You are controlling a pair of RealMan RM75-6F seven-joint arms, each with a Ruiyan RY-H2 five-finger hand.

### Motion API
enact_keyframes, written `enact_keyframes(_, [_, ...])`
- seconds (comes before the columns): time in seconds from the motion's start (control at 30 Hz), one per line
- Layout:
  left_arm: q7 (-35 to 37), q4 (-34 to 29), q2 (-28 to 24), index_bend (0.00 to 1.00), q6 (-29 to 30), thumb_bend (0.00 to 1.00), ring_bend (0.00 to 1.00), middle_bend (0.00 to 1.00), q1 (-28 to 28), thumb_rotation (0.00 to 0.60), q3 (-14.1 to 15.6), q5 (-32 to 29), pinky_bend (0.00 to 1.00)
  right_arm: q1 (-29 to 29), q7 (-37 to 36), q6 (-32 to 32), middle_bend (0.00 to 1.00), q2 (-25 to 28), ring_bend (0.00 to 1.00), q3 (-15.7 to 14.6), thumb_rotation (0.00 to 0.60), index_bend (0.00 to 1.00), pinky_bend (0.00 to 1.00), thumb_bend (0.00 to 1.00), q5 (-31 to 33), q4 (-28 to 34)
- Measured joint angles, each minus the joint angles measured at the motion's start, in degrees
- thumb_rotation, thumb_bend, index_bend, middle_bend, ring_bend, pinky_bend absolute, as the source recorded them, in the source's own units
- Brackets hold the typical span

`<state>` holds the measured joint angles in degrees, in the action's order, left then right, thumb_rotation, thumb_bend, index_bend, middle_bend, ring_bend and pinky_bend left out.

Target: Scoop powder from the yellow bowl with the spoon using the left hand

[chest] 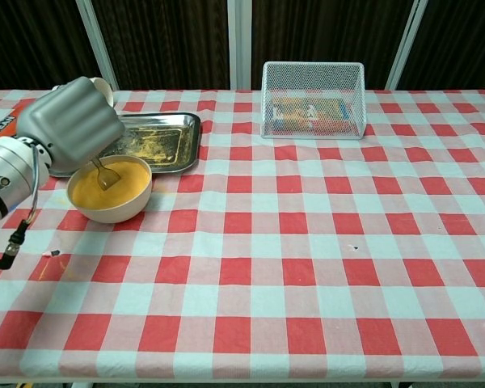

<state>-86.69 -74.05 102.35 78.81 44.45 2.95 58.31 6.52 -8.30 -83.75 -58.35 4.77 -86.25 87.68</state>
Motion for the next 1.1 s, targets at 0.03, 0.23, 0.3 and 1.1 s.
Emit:
enact_keyframes(0.03, [0.17,-0.47,0.01,0.66,0.02,0.42,0.94,0.98,-0.24,0.600,-0.24,0.13,0.93,-0.01,-0.02,-0.01,0.06,-0.01,0.00,0.00,0.600,0.00,0.00,0.17,0.00,-0.02])
enact_keyframes(0.23, [2.38,-3.62,-0.56,0.66,-1.42,0.42,0.94,0.98,-1.26,0.600,-1.72,-0.79,0.93,-0.05,-0.15,-0.15,0.06,-0.11,0.00,-0.04,0.600,0.00,0.00,0.17,-0.17,-0.12])
enact_keyframes(0.3, [3.36,-4.65,-0.86,0.66,-2.14,0.42,0.94,0.98,-1.56,0.600,-2.31,-1.55,0.93,-0.07,-0.19,-0.22,0.06,-0.08,0.00,-0.06,0.600,0.00,0.00,0.17,-0.25,-0.11])
enact_keyframes(1.1, [21.39,-20.01,-16.64,0.66,-11.72,0.42,0.94,0.98,-2.37,0.600,-12.40,-16.09,0.93,-0.33,0.31,-0.83,0.06,0.21,0.00,-0.05,0.600,0.00,0.00,0.17,-0.57,0.58])
